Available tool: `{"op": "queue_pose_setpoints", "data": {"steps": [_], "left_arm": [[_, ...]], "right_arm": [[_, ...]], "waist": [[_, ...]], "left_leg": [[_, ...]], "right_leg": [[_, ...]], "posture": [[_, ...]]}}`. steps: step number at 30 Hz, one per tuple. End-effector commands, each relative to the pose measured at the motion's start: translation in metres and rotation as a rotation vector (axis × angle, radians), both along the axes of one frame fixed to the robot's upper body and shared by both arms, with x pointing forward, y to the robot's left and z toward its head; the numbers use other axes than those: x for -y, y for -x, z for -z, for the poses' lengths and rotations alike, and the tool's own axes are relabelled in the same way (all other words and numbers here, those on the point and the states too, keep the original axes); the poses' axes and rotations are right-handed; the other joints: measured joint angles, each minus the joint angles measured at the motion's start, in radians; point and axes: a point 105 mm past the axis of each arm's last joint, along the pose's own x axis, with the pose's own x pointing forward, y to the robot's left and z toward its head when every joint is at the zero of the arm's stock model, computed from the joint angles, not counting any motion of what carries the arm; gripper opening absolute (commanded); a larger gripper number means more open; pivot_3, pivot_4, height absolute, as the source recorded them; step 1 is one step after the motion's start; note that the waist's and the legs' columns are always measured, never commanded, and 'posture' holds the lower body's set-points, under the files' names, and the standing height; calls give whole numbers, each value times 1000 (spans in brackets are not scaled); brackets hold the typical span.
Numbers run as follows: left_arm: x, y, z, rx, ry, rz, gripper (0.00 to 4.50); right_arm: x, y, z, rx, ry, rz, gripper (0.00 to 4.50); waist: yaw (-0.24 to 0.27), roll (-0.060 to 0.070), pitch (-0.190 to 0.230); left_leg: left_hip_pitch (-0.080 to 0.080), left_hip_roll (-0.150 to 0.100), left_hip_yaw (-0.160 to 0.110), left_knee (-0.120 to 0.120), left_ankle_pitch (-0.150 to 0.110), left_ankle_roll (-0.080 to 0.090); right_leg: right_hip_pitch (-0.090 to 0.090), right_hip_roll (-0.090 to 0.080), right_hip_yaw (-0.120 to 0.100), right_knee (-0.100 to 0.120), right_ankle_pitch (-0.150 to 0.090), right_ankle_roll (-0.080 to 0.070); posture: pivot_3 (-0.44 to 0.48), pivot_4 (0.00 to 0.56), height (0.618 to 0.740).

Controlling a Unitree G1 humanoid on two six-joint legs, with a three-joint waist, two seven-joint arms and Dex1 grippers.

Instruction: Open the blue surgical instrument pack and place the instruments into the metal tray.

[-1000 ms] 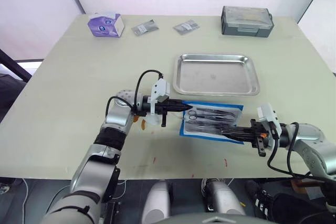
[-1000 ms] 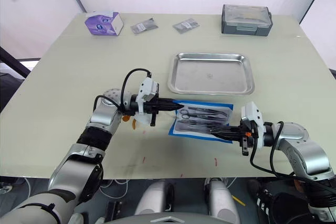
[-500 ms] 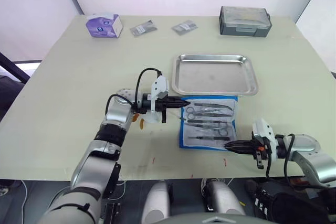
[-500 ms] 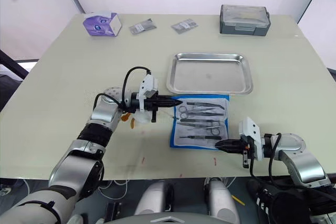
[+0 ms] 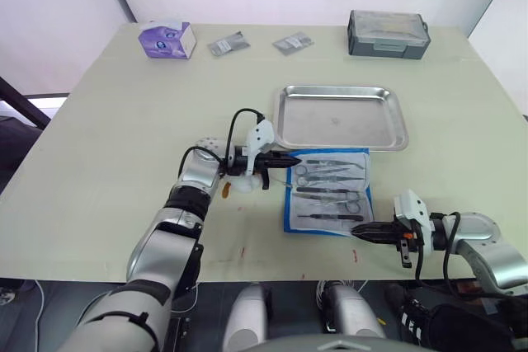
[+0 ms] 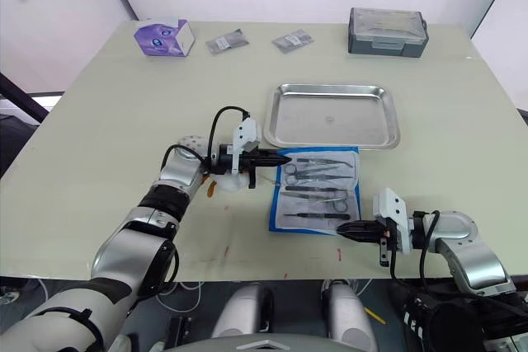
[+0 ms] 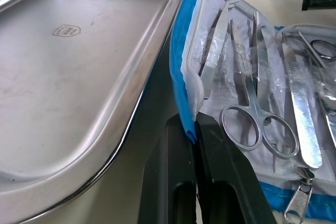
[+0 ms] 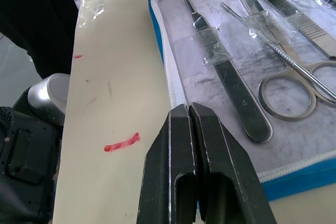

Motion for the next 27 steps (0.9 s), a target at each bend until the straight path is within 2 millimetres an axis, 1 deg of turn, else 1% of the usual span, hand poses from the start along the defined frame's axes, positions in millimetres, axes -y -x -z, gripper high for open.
{"op": "queue_pose_setpoints", "data": {"steps": [1,3,7,11,15,18,20,21,22,27], "left_arm": [[2,2,16,-34,-53,-1,0],[2,2,17,-40,-50,-2,0],[1,0,10,-43,-1,-14,0],[-2,-3,6,9,11,-31,0],[-2,-3,-1,11,67,-32,0],[-3,-2,-2,12,81,-36,0],[-4,-3,-2,28,79,-50,632],[-5,-4,-2,32,79,-53,872],[-5,-4,-2,32,82,-56,1244],[-5,-3,-3,32,93,-55,1244]], "right_arm": [[0,1,0,8,-6,2,55],[1,1,0,8,-6,3,55],[1,2,-1,9,-13,9,55],[1,2,-3,13,-25,15,55],[2,2,-3,13,-27,16,55],[2,2,-3,13,-27,15,55],[3,2,-3,12,-25,15,0],[3,2,-3,12,-25,15,0],[3,2,-3,11,-24,16,0],[4,2,-2,11,-21,17,0]], "waist": [[0,0,0],[1,0,0],[2,0,-1],[2,0,-1],[2,0,-1],[2,0,-1],[1,0,-1],[1,0,-1],[1,0,-1],[1,0,-1]], "left_leg": [[0,0,0,0,0,0],[0,0,0,0,0,0],[0,0,0,0,0,0],[0,0,0,0,0,0],[0,0,0,0,0,0],[0,0,0,0,0,0],[0,0,0,0,0,0],[0,0,0,0,0,0],[0,0,0,0,0,0],[0,0,0,0,0,0]], "right_leg": [[0,0,0,0,0,0],[0,0,0,0,0,0],[0,0,0,0,0,0],[0,0,0,0,0,0],[0,0,0,0,0,0],[0,0,0,0,0,0],[0,0,0,0,0,0],[0,0,0,0,0,0],[0,0,0,0,0,0],[0,0,0,0,0,0]], "posture": [[0,150,731],[0,150,731],[0,150,731],[0,150,731],[0,150,731],[0,150,731],[0,150,731],[0,150,731],[0,150,731],[0,150,731]]}}
